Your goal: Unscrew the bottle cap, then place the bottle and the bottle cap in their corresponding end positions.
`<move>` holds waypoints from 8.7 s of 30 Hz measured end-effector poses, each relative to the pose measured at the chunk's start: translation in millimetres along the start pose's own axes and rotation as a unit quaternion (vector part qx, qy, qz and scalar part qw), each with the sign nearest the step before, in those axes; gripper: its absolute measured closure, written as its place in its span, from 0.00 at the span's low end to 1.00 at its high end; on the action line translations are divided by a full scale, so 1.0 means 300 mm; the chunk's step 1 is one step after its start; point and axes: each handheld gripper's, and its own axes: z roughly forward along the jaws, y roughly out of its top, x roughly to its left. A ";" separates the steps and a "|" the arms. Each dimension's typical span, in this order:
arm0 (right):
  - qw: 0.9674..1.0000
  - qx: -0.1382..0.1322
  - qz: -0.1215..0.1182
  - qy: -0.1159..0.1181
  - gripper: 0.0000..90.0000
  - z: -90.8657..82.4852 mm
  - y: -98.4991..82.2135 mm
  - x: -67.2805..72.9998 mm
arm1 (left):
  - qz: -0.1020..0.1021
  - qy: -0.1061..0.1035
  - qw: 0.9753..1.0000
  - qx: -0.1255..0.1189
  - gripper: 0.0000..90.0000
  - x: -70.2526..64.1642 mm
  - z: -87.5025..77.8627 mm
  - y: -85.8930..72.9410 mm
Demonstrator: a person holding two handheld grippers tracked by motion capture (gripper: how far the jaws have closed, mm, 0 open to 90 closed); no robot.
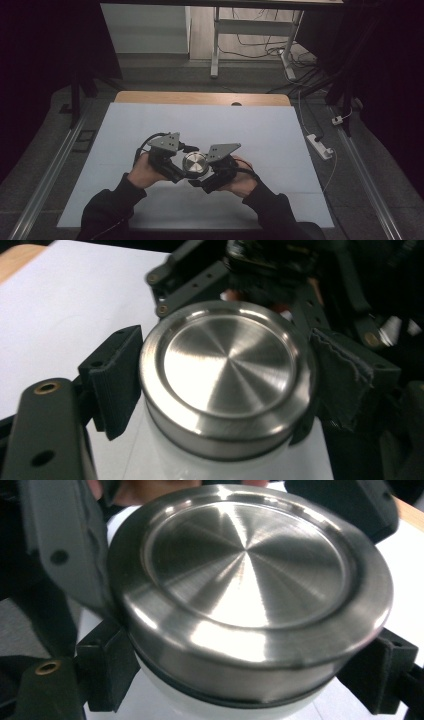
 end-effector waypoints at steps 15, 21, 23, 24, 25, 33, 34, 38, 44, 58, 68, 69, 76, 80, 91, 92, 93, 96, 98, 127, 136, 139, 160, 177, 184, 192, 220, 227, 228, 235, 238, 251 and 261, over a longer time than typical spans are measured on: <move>0.996 -0.020 0.043 -0.076 0.16 -0.019 -0.008 -0.027 | -0.062 0.118 0.990 -0.036 0.21 -0.044 0.043 0.027; 0.998 -0.029 0.039 -0.042 0.16 -0.035 0.002 -0.028 | -0.035 0.055 0.997 -0.048 0.10 -0.009 -0.027 0.020; 0.999 -0.028 0.034 -0.028 0.16 -0.034 0.003 -0.024 | -0.011 0.026 0.999 -0.037 0.13 -0.004 -0.038 0.013; 0.999 -0.025 0.029 -0.017 0.16 -0.032 0.004 -0.021 | -0.004 0.016 0.999 -0.033 0.13 -0.002 -0.040 0.011; 0.999 -0.024 0.026 -0.010 0.16 -0.030 0.005 -0.018 | 0.004 0.000 1.000 -0.027 0.14 -0.001 -0.039 0.008; 1.000 -0.012 0.008 0.010 0.16 -0.009 0.008 0.005 | 0.008 -0.029 0.999 -0.025 0.22 0.010 -0.018 -0.009; 1.000 -0.011 0.009 0.008 0.16 -0.009 0.007 0.006 | 0.006 -0.029 0.999 -0.026 0.22 0.011 -0.016 -0.010; 1.000 -0.010 0.015 0.001 0.16 -0.010 0.003 -0.001 | -0.007 -0.010 0.999 -0.033 0.23 0.006 -0.008 -0.010; 0.999 -0.013 0.029 -0.037 0.16 -0.017 -0.002 -0.020 | -0.035 0.081 0.995 -0.042 0.23 -0.033 0.026 0.007; 0.997 -0.032 0.043 -0.046 0.16 -0.039 0.004 -0.027 | -0.043 0.072 0.994 -0.067 0.08 -0.038 -0.004 0.033; 1.000 -0.009 -0.001 0.015 0.16 -0.017 0.017 0.019 | 0.029 -0.012 0.999 -0.026 0.22 -0.024 -0.006 0.000; 1.000 -0.010 0.001 0.014 0.16 -0.017 0.017 0.020 | 0.029 -0.005 0.999 -0.028 0.22 -0.027 -0.006 0.000; 0.999 -0.019 0.019 -0.024 0.16 -0.025 0.014 0.002 | -0.011 0.083 0.995 -0.048 0.22 -0.056 0.023 0.014; 0.997 -0.019 0.044 -0.065 0.16 -0.025 0.007 -0.010 | -0.045 0.166 0.984 -0.049 0.22 -0.089 0.063 0.024; 0.999 -0.021 0.035 -0.026 0.16 -0.027 0.009 -0.006 | -0.011 0.052 0.997 -0.056 0.10 -0.039 -0.037 0.030; 0.999 -0.021 0.030 -0.019 0.16 -0.027 0.011 -0.001 | -0.001 0.036 0.998 -0.047 0.12 -0.036 -0.039 0.028; 0.999 -0.020 0.026 -0.010 0.16 -0.027 0.014 0.003 | 0.010 0.031 0.999 -0.040 0.14 -0.037 -0.039 0.025; 1.000 -0.019 0.013 0.007 0.16 -0.025 0.022 0.017 | 0.031 0.009 0.999 -0.022 0.16 -0.036 -0.028 0.017; 1.000 -0.020 0.007 0.011 0.16 -0.026 0.024 0.021 | 0.037 0.013 0.999 -0.011 0.17 -0.042 -0.015 0.015; 0.997 -0.021 0.048 -0.060 0.16 -0.020 0.002 -0.012 | -0.048 0.123 0.988 -0.075 0.22 -0.083 -0.016 0.048; 0.996 -0.020 0.055 -0.069 0.16 -0.031 -0.007 -0.037 | -0.045 0.116 0.990 -0.065 0.23 -0.085 -0.033 0.039; 0.996 -0.020 0.057 -0.071 0.16 -0.033 -0.011 -0.045 | -0.046 0.115 0.990 -0.066 0.22 -0.088 -0.039 0.035; 0.993 -0.020 0.063 -0.095 0.16 -0.049 -0.021 -0.099 | -0.042 0.097 0.992 -0.069 0.23 -0.144 -0.054 0.009; 0.992 -0.023 0.071 -0.105 0.16 -0.048 -0.012 -0.134 | -0.036 0.089 0.994 -0.057 0.23 -0.186 -0.024 -0.034; 0.990 -0.027 0.075 -0.112 0.16 -0.046 -0.002 -0.152 | -0.031 0.089 0.994 -0.055 0.23 -0.196 -0.010 -0.050; 0.990 -0.030 0.073 -0.116 0.16 -0.031 0.011 -0.167 | -0.031 0.092 0.994 -0.050 0.22 -0.204 0.009 -0.076; 0.986 -0.022 0.076 -0.150 0.16 0.030 0.022 -0.265 | -0.065 0.094 0.993 -0.016 0.22 -0.162 0.117 -0.193; 0.984 -0.017 0.077 -0.158 0.16 0.059 0.023 -0.302 | -0.072 0.092 0.993 0.006 0.23 -0.138 0.168 -0.212; 0.984 -0.018 0.078 -0.159 0.16 0.063 0.023 -0.307 | -0.074 0.093 0.993 0.009 0.22 -0.136 0.175 -0.213; 0.983 -0.019 0.073 -0.165 0.16 0.085 0.029 -0.330 | -0.080 0.100 0.991 0.027 0.22 -0.117 0.213 -0.225; 0.983 -0.018 0.074 -0.166 0.16 0.094 0.028 -0.341 | -0.081 0.105 0.990 0.036 0.22 -0.110 0.226 -0.230; 0.982 0.001 0.076 -0.171 0.16 0.134 -0.006 -0.374 | -0.078 0.120 0.987 0.078 0.22 -0.079 0.291 -0.239; 0.983 0.009 0.085 -0.164 0.16 0.160 -0.038 -0.381 | -0.090 0.126 0.983 0.103 0.22 -0.063 0.311 -0.247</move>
